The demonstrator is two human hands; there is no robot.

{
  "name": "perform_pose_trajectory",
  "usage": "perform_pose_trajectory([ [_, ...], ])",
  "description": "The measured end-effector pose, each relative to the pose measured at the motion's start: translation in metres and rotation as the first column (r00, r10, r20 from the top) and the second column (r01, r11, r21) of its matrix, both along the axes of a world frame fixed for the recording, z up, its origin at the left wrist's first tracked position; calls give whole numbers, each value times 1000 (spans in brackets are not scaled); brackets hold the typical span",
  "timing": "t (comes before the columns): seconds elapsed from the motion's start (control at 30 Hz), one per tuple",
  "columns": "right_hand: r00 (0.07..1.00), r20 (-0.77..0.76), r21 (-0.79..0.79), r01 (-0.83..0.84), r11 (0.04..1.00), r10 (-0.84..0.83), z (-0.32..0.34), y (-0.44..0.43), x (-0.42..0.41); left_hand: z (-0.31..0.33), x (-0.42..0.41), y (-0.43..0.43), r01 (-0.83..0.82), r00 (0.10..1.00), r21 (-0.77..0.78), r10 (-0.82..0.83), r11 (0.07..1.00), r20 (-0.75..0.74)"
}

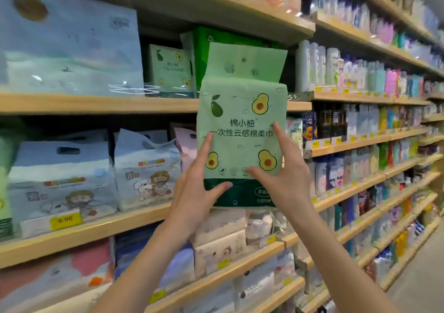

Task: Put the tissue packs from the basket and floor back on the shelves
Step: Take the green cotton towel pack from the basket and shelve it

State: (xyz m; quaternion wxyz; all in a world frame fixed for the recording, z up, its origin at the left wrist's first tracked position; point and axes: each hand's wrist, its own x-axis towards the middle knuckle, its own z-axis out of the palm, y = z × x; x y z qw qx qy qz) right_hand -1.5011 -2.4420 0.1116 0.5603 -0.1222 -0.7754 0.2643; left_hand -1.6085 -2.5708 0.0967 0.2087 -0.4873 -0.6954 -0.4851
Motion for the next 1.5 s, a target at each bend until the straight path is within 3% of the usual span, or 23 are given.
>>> perform_pose_trajectory([
  [0.27, 956, -223, 52, -185, 981, 192, 77, 6, -68, 93, -49, -8, -195, 939, 73, 208, 978, -276],
  [0.4, 914, -291, 126, -258, 958, 285, 113, 15, -96, 126, -72, -3, -203, 904, 130, 236, 971, -356],
  [0.87, 842, -391, 397, -210, 894, 371, 219, 74, -206, 219, -160, 48, -364, 702, 400, 530, 841, -476],
  [1.2, 893, -254, 413, -248, 877, 372, 211, 100, -269, 217, -212, 64, -558, 697, 239, 605, 795, -384],
  [1.5, 908, -103, 315, -358, 879, 406, 206, 106, -279, 228, -214, 62, -659, 709, 28, 632, 752, -312],
])
